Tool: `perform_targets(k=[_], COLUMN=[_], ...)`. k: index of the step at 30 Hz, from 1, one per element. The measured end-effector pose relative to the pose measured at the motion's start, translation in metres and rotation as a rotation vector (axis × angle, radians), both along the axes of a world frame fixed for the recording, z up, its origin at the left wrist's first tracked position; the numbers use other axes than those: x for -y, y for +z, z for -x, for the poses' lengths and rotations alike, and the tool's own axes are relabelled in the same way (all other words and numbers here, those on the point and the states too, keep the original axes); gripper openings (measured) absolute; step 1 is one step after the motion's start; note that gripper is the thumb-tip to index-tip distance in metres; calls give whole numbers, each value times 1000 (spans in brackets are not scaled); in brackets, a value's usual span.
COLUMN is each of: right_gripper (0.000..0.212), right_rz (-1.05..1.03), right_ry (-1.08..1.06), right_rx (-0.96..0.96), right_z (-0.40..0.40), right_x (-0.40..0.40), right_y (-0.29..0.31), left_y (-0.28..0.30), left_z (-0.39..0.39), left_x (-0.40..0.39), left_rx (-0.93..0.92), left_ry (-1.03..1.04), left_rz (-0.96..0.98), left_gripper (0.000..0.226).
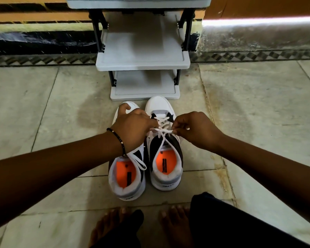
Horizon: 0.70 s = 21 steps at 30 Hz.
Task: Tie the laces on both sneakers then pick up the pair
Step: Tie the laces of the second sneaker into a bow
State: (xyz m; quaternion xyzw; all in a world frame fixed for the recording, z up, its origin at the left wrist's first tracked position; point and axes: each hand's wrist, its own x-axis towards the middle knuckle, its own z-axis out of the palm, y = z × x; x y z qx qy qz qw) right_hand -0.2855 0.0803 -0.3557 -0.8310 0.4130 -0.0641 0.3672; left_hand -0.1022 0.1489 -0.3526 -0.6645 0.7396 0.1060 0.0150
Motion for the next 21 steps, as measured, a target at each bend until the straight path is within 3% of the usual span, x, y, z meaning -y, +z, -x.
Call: perform_targets(k=[5, 10, 21], right_gripper=[7, 8, 9], right_rz=[6, -4, 12], right_ry=[-8, 14, 32], right_rx=[-85, -147, -145], right_z=[14, 19, 15], right_x=[7, 6, 10], right_y=[-3, -7, 7], left_y=[-3, -5, -3], left_z=[-14, -16, -21], left_x=[-5, -10, -8], left_rx=[134, 115, 143], left_ry=[-43, -65, -137], left_rz=[-47, -88, 9], left_gripper=[35, 37, 33])
